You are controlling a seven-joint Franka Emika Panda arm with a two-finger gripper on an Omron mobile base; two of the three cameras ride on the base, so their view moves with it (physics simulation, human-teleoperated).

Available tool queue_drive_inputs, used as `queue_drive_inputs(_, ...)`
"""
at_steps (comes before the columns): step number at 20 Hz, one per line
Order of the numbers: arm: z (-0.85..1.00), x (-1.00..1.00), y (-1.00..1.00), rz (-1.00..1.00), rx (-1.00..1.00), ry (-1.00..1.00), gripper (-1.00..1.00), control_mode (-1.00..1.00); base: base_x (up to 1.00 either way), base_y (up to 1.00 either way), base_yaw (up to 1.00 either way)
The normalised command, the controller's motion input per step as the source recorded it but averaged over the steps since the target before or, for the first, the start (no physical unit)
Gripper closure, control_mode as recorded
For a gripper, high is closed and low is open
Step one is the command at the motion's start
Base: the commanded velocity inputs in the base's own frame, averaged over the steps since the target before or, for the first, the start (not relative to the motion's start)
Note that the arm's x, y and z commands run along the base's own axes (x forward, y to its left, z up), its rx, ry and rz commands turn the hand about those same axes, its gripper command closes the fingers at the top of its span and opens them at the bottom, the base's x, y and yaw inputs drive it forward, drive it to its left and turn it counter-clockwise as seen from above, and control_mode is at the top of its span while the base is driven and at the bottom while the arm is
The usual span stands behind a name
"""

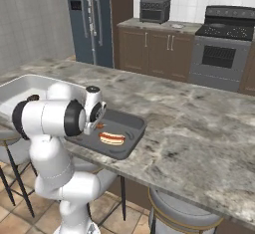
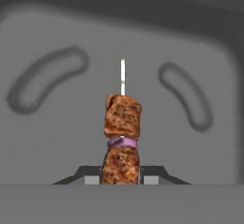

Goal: Place the cold items (potato and kiwi) from the fridge in one tupperware on the dining counter. Place the warm items (kebab skewer and hot dog) in the stove area in another tupperware.

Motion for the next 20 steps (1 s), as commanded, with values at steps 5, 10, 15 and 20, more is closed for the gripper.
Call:
queue_drive_inputs(5,-0.74,0.79,0.00,0.00,0.02,0.00,1.00,-1.00,0.00,0.00,0.00)
queue_drive_inputs(10,-0.34,0.84,0.04,0.00,0.03,-0.01,-1.00,-1.00,0.00,0.00,0.00)
queue_drive_inputs(15,0.10,-0.17,0.00,0.00,0.06,-0.05,-1.00,-1.00,0.00,0.00,0.00)
queue_drive_inputs(20,0.56,-0.19,0.00,0.00,0.01,0.01,-1.00,-1.00,0.00,0.00,0.00)
